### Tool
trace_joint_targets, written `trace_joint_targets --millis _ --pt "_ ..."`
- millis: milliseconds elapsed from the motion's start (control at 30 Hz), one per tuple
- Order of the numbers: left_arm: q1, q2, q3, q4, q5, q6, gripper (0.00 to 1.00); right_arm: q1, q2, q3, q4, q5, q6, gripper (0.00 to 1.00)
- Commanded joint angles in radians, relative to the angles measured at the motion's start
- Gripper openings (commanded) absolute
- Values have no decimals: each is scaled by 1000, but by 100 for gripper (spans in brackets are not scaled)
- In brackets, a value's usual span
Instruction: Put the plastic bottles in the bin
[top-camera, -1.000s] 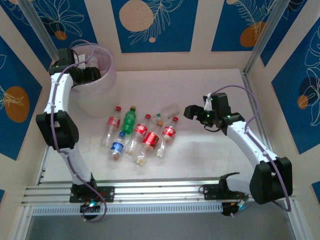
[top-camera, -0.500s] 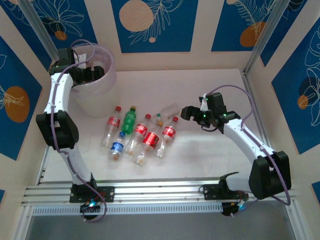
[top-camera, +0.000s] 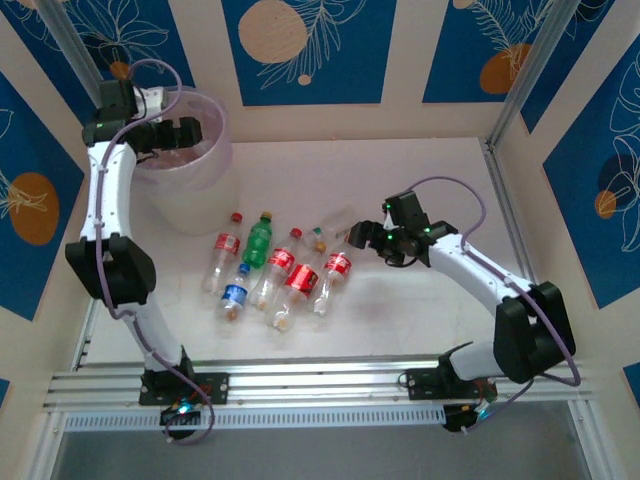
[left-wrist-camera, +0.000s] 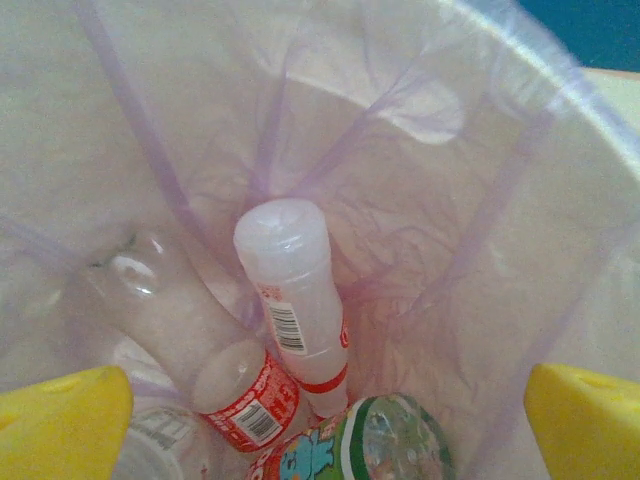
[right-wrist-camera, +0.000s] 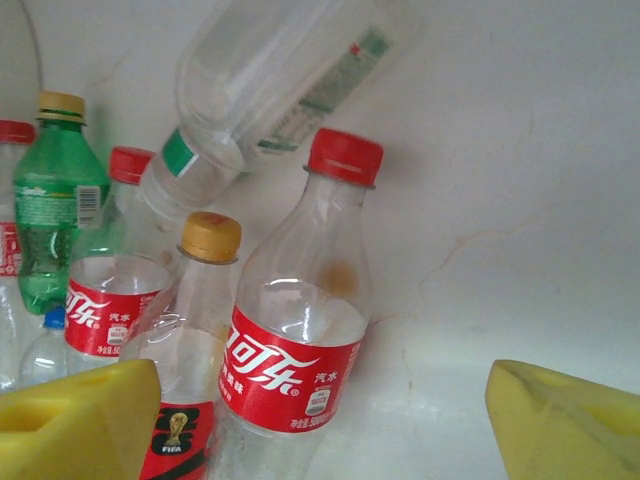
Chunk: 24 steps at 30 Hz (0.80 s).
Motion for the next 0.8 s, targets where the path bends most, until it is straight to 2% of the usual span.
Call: trace_joint_targets --millis 0,167,300,367,467,533,633,767 --pt "-2 -80 55 -56 -53 40 100 48 41 0 26 56 148 83" --pt "-1 -169 55 -76 -79 40 100 119 109 1 66 87 224 77" --pt "-26 -268 2 -74 -64 26 100 138 170 4 99 86 259 77" --pt "-40 -334 -98 -11 11 -18 100 138 195 5 119 76 265 76" --pt "-57 -435 -331 171 221 -157 100 141 235 10 137 62 272 76" --pt "-116 -479 -423 185 218 -169 100 143 255 11 144 64 274 76" --pt "-224 -534 -520 160 125 -120 100 143 275 16 161 64 269 76" --pt "-313 -591 -673 224 159 -175 100 143 303 21 175 76 257 76"
